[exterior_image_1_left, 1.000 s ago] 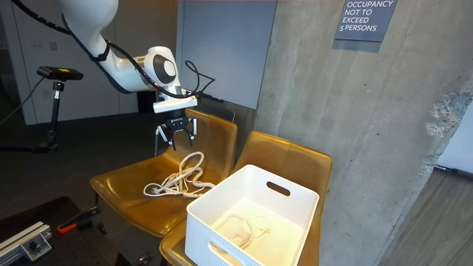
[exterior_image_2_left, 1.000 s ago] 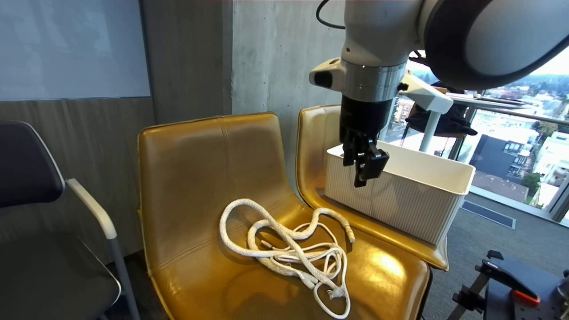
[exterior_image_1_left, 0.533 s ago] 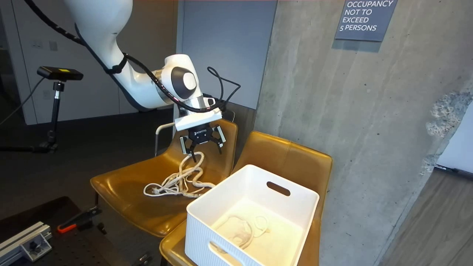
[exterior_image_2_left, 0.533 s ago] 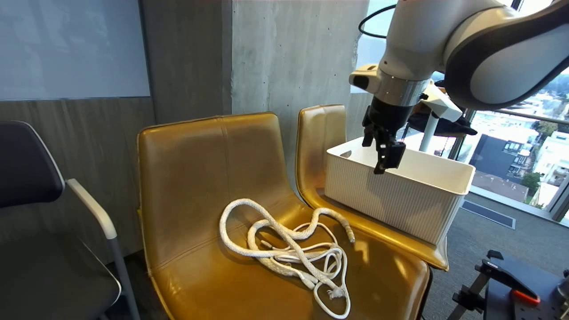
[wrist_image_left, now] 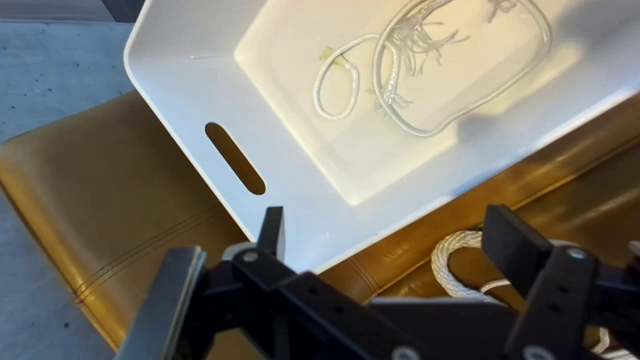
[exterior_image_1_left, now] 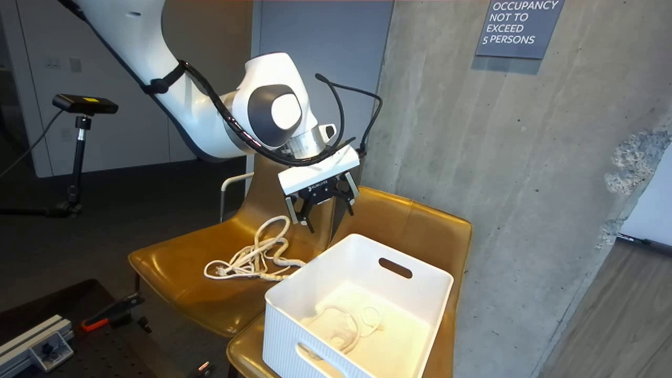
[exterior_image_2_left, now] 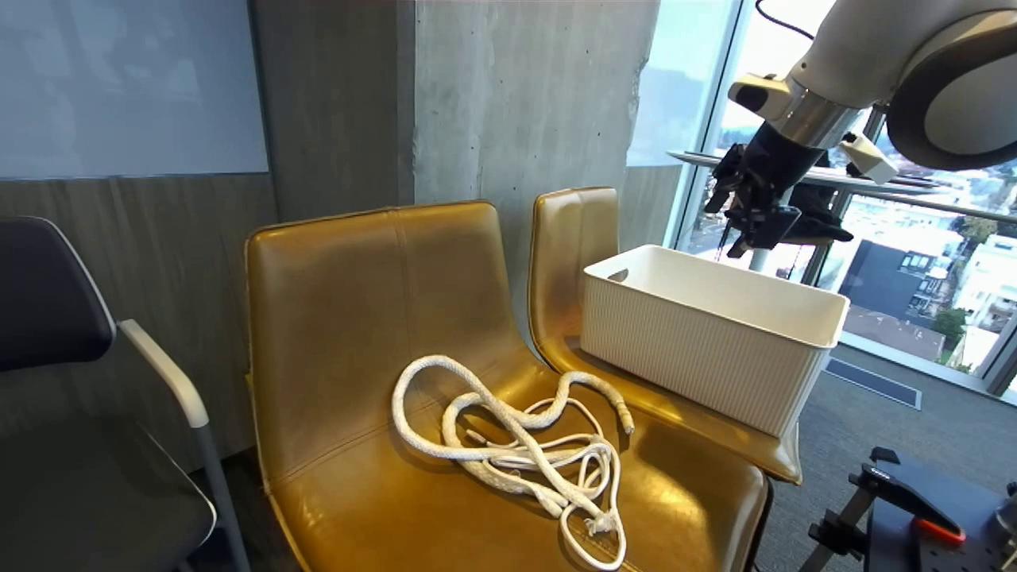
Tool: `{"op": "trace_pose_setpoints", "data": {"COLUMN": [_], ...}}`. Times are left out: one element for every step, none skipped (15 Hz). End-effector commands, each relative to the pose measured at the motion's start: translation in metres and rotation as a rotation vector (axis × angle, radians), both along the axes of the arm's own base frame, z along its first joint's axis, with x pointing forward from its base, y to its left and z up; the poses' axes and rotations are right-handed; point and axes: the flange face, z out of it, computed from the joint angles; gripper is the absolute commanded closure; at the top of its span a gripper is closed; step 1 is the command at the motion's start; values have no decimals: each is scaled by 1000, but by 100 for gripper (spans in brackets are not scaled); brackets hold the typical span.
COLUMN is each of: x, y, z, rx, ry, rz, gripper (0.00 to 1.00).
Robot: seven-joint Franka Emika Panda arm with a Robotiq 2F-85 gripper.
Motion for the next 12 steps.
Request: {"op": "trace_pose_setpoints", "data": {"x": [-5,-3,1,5,12,18,25,32,38,43,45,44], "y": [-29,-38,-45,-53,-58,-66,-69,-74,-82,-91,-101,-114], "z": [12,11,8,7,4,2,1,2,3,5,5,4], "rx": [-1,-4,-1,1,5,-1,2,9,12,29,45,62], "ry": [11,26,38,47,52,60,64,65,67,66,67,76], "rz": [93,119,149,174,211,248,293,334,372,406,432,452], "gripper": [0,0,0,0,0,0,0,0,0,0,0,0]}}
